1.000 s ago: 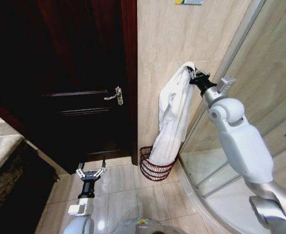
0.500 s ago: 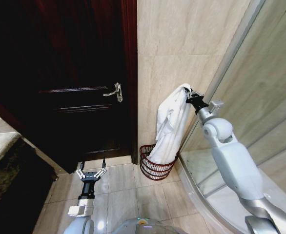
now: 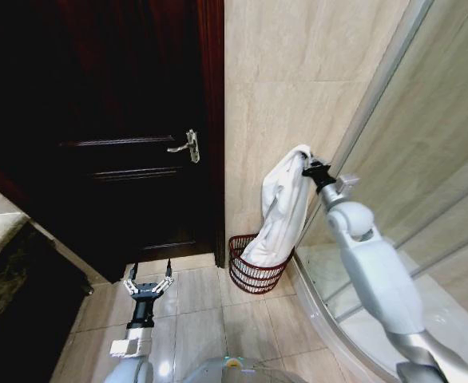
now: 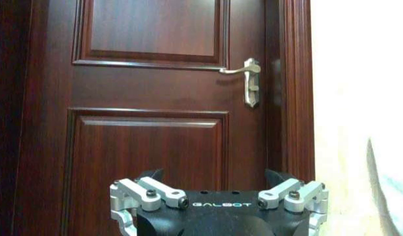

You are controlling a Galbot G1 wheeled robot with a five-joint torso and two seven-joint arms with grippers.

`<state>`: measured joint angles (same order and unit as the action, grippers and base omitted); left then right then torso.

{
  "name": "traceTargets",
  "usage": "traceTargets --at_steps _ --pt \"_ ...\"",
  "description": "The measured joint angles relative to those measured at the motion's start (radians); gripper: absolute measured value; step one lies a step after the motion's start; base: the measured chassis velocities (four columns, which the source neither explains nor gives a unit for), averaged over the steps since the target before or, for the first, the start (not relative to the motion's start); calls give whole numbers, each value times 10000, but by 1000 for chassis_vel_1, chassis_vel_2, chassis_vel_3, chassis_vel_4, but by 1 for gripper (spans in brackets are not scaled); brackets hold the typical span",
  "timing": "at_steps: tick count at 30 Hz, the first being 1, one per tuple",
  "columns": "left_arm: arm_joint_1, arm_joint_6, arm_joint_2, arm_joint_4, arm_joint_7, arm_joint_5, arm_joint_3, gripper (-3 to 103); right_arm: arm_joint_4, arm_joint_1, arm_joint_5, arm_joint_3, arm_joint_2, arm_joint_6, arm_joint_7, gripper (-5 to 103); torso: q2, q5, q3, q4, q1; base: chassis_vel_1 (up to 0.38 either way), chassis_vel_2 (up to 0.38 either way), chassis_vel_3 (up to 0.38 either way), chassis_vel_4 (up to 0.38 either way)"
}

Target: Discard the used towel into the hamper.

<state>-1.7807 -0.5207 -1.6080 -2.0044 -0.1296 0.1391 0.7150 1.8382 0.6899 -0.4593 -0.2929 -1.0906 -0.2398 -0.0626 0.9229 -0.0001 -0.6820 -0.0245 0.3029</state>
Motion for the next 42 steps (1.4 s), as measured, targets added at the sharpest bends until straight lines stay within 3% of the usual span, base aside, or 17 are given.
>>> traceTargets --at_steps 3,12,24,33,37,42 --pt "-4 -1 0 -41 11 -1 24 100 -41 -8 -120 -49 -293 20 -84 4 -193 0 114 -3 -84 0 0 0 0" --pt "53 13 0 -43 20 16 -16 100 -720 459 33 -597 -176 237 -49 4 -613 1 350 2 -265 0 0 0 0" --pt "-38 -51 0 -40 32 162 75 100 -941 709 496 -85 -759 532 -59 4 -1116 1 628 -1 -489 0 0 0 0" --pt "-81 -115 0 -71 35 166 23 100 -530 413 -156 -395 -768 417 -389 4 -1534 -4 870 -3 -670 0 0 0 0" --pt "-57 -116 -1 -71 37 117 -44 100 -938 1262 577 -682 -714 735 28 4 -1739 6 982 2 -755 0 0 0 0" --pt "-142 -120 0 -115 35 35 -101 100 -1271 1536 744 -951 -882 961 88 4 -1946 4 1098 0 -849 0 0 0 0"
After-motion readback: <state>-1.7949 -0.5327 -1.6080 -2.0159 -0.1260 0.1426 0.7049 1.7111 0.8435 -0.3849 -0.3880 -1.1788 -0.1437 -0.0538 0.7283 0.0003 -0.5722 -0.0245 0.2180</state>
